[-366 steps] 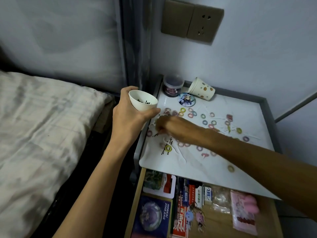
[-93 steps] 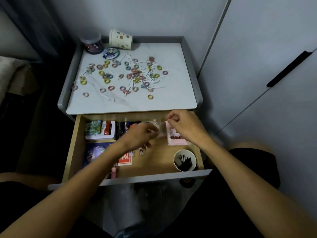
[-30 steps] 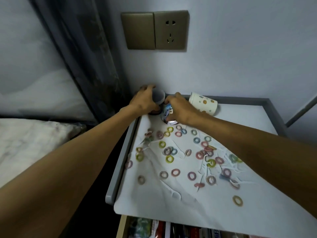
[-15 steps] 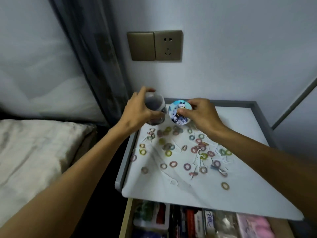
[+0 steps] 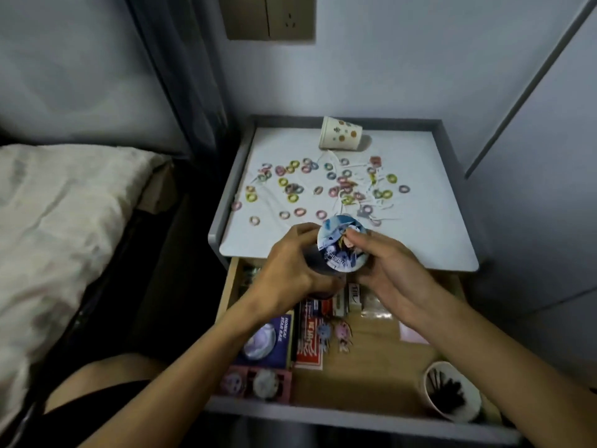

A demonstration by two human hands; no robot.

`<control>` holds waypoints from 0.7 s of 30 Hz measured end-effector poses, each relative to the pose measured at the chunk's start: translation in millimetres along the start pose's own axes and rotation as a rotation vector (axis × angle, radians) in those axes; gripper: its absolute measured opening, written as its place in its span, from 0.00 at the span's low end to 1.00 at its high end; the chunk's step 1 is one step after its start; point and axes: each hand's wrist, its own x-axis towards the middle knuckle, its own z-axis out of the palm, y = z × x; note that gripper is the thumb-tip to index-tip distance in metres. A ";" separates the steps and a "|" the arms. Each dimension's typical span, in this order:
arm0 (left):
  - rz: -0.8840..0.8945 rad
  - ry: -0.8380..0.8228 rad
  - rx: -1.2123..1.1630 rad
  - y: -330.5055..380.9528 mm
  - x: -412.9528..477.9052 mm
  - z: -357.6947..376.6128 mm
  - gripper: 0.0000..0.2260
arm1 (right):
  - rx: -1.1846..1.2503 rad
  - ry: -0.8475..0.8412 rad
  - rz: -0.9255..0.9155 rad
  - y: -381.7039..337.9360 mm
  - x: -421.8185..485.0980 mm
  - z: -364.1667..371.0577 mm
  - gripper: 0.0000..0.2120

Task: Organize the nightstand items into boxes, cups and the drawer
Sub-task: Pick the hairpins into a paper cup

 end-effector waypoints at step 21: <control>-0.299 0.210 -0.651 0.5 -17.8 13.9 0.12 | -0.017 -0.136 -0.046 40.5 -7.9 1.4 0.25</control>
